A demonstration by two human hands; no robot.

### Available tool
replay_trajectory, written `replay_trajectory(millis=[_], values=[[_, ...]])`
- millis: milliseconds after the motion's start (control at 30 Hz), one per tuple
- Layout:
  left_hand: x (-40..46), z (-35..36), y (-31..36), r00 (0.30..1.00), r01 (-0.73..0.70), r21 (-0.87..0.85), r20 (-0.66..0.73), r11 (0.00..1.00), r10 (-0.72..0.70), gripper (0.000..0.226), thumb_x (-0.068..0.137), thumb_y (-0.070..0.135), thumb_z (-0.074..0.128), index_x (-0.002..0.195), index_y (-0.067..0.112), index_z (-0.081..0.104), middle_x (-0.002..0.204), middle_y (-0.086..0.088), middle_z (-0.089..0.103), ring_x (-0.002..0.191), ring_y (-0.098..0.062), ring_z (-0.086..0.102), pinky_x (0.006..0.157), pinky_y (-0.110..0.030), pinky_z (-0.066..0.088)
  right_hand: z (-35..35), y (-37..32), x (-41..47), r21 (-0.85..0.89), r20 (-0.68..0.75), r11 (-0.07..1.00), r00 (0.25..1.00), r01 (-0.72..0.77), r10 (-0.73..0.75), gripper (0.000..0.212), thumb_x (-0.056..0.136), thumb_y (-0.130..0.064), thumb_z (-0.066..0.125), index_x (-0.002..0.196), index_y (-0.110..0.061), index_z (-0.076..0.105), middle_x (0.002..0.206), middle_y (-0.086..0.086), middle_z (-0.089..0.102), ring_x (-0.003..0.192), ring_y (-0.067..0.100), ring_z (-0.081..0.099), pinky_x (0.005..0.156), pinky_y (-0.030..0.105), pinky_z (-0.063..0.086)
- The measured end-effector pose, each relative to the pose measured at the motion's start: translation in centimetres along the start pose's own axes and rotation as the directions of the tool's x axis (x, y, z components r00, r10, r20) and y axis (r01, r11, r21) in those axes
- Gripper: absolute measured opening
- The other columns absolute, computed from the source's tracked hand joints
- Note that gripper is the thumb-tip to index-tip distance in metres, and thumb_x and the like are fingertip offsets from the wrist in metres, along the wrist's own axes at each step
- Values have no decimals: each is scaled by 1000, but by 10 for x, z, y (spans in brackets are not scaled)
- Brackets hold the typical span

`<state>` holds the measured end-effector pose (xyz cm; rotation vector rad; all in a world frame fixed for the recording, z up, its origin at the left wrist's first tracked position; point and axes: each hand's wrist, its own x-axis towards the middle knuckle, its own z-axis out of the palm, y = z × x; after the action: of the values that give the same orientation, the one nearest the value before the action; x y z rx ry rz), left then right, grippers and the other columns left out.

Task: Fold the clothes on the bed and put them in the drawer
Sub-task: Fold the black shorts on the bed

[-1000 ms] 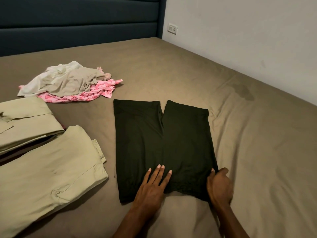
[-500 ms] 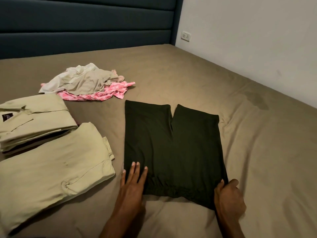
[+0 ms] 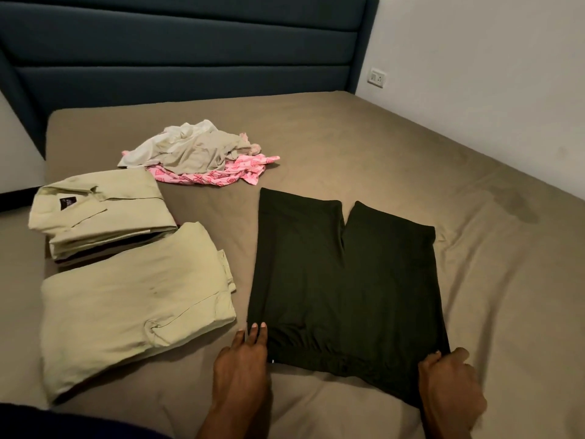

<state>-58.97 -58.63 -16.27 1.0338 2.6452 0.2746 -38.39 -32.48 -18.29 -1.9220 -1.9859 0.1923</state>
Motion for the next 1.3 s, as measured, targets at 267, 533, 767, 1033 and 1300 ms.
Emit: replay_trajectory(millis=[267, 533, 767, 1033, 1300], values=[[-12, -2, -4, 890, 214, -402, -295, 890, -347, 33, 105, 37, 50, 132, 22, 60, 120, 3, 67, 100, -8, 61, 84, -18, 45, 2, -64, -27, -109, -123, 886, 879, 450, -461, 34, 81, -9, 68, 111, 2, 58, 114, 31, 56, 96, 45, 53, 82, 51, 45], [-1, 11, -23, 843, 286, -845, -2, 451, -538, 20, 76, 25, 89, 79, 23, 70, 65, 5, 68, 60, -8, 62, 65, -31, 54, 49, -213, -104, 365, -27, 481, 526, 797, -850, 15, 89, -14, 73, 102, -10, 67, 99, 8, 61, 89, 22, 54, 73, 41, 55], [1, 16, -33, 849, 263, -912, 65, 314, -524, 16, 69, 34, 68, 82, 25, 72, 71, 4, 72, 65, -18, 66, 64, -39, 56, 64, -287, -137, 105, 190, 573, 550, 812, -814, 35, 93, -43, 64, 102, -9, 66, 105, 14, 65, 96, 28, 61, 74, 37, 53], [1, 4, -21, 926, 110, -957, 1, 267, -377, 23, 82, 1, 77, 98, 13, 66, 72, -4, 67, 64, -13, 61, 63, -30, 54, 55, -300, -113, 370, 258, 705, 662, 604, -703, 11, 98, -9, 53, 97, -7, 64, 93, 4, 65, 79, 21, 64, 67, 35, 52], [27, -43, 73, 948, -293, -778, -313, 555, 62, 36, 74, 16, 84, 105, 30, 74, 83, 5, 69, 69, -10, 63, 67, -18, 52, 17, -235, 15, 696, 291, 707, 853, 122, -434, 22, 103, -8, 48, 116, -6, 65, 110, 12, 67, 98, 25, 63, 84, 37, 51]])
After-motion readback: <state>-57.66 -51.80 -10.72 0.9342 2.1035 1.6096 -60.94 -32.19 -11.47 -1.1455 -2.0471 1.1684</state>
